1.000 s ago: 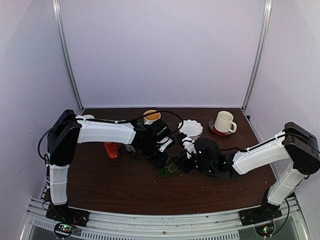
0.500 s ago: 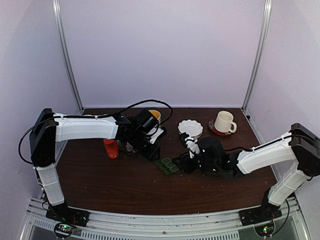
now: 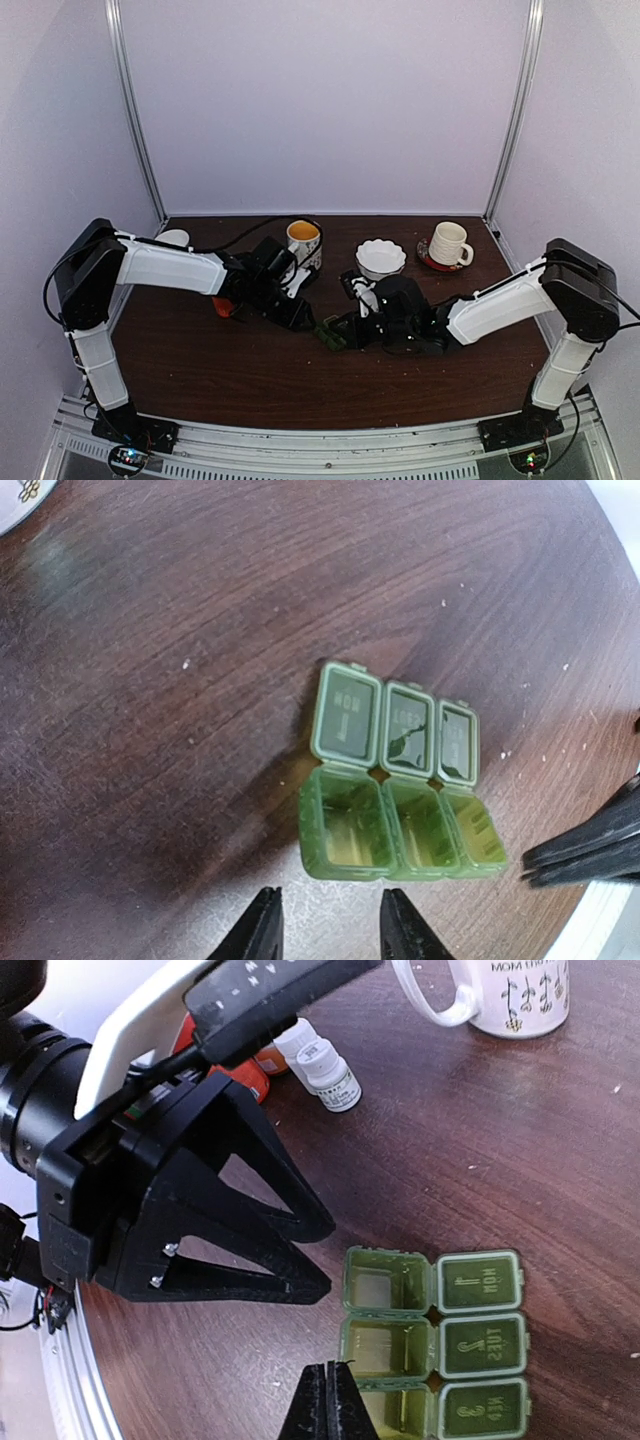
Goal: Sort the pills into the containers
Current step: Pick up the pill bottle from the center of the board.
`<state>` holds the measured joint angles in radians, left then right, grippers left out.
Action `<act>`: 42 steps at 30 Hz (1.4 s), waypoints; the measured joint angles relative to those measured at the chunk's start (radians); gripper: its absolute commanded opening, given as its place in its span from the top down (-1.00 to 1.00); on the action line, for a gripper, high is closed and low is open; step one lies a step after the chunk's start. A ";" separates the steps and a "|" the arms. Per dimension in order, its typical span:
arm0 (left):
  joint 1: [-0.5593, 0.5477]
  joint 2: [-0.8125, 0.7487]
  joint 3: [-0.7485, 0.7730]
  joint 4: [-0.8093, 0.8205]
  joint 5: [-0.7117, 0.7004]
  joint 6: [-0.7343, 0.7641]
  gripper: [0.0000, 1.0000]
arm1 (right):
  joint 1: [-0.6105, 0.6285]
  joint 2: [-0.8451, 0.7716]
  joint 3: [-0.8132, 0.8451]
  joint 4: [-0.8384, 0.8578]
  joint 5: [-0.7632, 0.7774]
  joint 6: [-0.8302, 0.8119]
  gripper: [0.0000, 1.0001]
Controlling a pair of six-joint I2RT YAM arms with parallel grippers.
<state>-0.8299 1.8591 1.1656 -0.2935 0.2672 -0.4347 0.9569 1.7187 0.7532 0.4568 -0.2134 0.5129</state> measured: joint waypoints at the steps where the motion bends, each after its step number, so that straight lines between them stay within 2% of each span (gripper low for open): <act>1: 0.003 0.000 -0.008 0.014 0.004 -0.007 0.28 | 0.001 0.016 0.005 0.014 -0.007 0.015 1.00; 16: 0.021 0.000 -0.032 0.122 0.006 -0.055 0.28 | 0.010 0.159 0.011 0.111 -0.037 0.109 1.00; 28: 0.024 0.028 -0.086 0.166 0.029 -0.070 0.46 | 0.012 0.180 0.028 0.124 -0.042 0.120 1.00; 36: 0.024 0.060 -0.098 0.198 0.056 -0.074 0.49 | 0.012 0.193 0.031 0.154 -0.051 0.144 1.00; 42: 0.024 0.060 -0.108 0.217 0.064 -0.076 0.48 | 0.012 0.193 0.025 0.254 -0.051 0.216 1.00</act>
<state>-0.8059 1.9190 1.0576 -0.0761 0.3309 -0.5106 0.9688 1.9114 0.7784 0.7109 -0.2649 0.7288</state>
